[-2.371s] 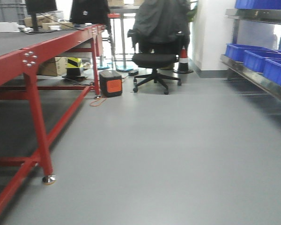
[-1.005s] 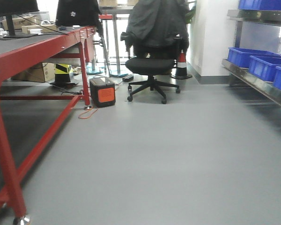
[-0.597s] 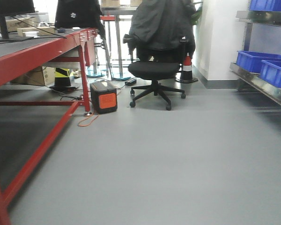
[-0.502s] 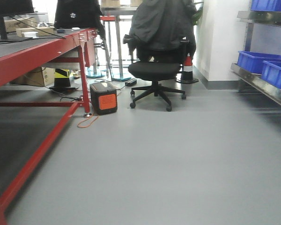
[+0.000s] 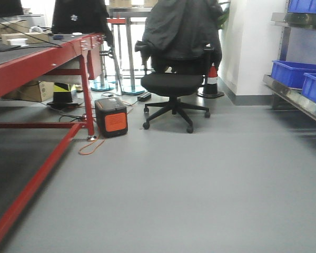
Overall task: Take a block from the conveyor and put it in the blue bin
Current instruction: 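Drive the base up to the shelf of blue bins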
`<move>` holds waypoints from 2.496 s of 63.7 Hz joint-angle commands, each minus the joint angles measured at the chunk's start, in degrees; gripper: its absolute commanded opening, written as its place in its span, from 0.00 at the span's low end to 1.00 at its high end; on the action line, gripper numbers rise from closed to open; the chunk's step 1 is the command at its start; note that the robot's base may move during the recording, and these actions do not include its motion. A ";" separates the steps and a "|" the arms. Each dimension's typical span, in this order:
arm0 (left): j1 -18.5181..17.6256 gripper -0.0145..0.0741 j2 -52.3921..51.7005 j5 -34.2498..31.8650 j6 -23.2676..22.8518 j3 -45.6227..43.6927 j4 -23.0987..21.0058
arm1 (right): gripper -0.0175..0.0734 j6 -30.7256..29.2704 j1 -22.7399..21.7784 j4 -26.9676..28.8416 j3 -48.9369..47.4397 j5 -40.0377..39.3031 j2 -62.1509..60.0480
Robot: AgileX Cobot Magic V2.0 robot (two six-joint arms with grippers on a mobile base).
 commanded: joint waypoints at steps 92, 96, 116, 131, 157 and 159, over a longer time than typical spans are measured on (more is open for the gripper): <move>-0.41 0.04 -0.38 -1.22 -0.39 0.12 -0.03 | 0.02 -0.15 0.11 -0.65 0.08 -1.28 -0.27; -0.41 0.04 -0.38 -1.22 -0.39 0.12 -0.03 | 0.02 -0.15 0.11 -0.65 0.08 -1.28 -0.27; -0.41 0.04 -0.38 -1.22 -0.39 0.12 -0.03 | 0.02 -0.15 0.11 -0.65 0.08 -1.28 -0.27; -0.41 0.04 -0.38 -1.22 -0.39 0.12 -0.03 | 0.02 -0.15 0.11 -0.65 0.08 -1.28 -0.27; -0.41 0.04 -0.38 -1.22 -0.39 0.12 -0.03 | 0.02 -0.15 0.11 -0.65 0.08 -1.28 -0.27; -0.41 0.04 -0.38 -1.22 -0.39 0.12 -0.03 | 0.02 -0.15 0.11 -0.65 0.08 -1.28 -0.27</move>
